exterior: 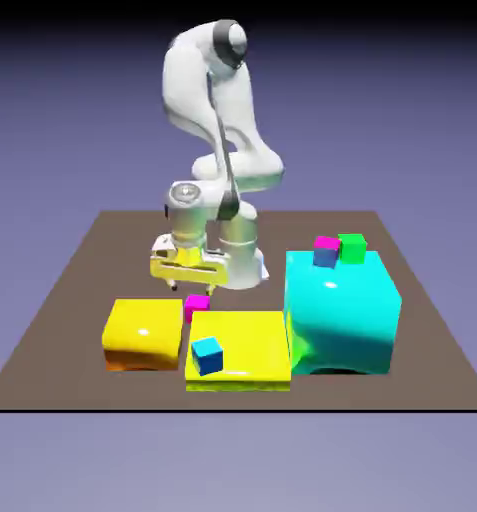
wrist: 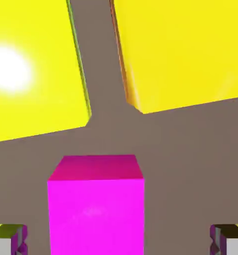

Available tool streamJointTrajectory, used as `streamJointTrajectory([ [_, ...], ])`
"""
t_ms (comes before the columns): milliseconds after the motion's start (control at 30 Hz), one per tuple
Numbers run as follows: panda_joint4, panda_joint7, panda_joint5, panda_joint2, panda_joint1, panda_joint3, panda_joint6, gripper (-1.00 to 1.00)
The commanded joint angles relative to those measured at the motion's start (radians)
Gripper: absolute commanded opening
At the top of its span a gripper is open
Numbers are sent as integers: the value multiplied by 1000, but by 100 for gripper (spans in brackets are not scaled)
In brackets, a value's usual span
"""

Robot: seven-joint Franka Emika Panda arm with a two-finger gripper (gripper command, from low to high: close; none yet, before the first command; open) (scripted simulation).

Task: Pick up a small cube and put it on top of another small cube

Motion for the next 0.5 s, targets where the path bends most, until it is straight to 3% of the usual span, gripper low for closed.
streamJointTrajectory([
  [0, -1, -11, 18, 21, -30, 36, 19, 0],
  [467, -8, -169, 266, 308, -449, 543, 285, 0],
])
